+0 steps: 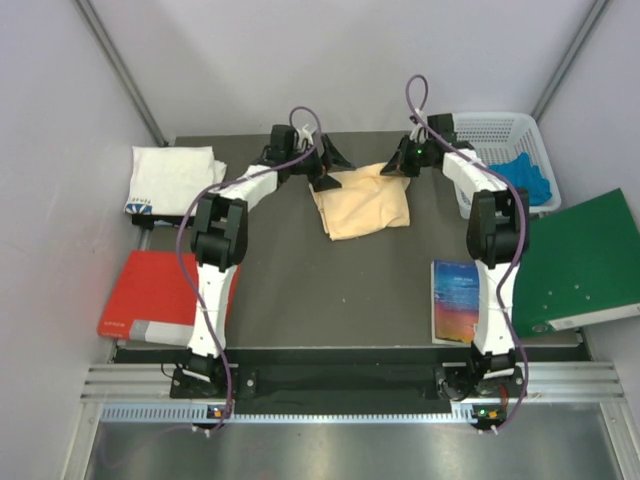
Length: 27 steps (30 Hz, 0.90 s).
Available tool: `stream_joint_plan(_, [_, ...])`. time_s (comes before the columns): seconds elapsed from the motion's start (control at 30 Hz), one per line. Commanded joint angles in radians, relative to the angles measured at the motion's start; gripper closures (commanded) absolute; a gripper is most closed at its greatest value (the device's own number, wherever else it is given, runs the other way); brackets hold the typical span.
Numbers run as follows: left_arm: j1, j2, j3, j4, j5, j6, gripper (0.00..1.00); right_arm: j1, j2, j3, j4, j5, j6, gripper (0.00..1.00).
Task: Fold and stack the t-shirts
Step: Smooth out wrinkles on the folded tshirt
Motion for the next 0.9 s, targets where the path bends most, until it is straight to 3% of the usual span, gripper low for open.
stream_joint_plan(0.0, [-0.044, 0.081, 0.031, 0.182, 0.075, -0.146, 0.01, 0.011, 0.042, 0.075, 0.084, -0.146, 0.059, 1.00])
stream_joint_plan(0.23, [-0.065, 0.186, 0.028, 0.182, 0.096, -0.206, 0.01, 0.008, 0.136, 0.160, 0.139, -0.175, 0.096, 1.00])
stream_joint_plan(0.5, [-0.064, 0.190, 0.043, -0.031, 0.070, -0.068, 0.01, -0.004, 0.355, 0.331, 0.169, -0.068, 0.198, 1.00])
stream_joint_plan(0.87, [-0.067, 0.145, 0.099, -0.273, 0.068, 0.121, 0.01, -0.015, 0.368, 0.350, 0.173, 0.118, 0.163, 1.00])
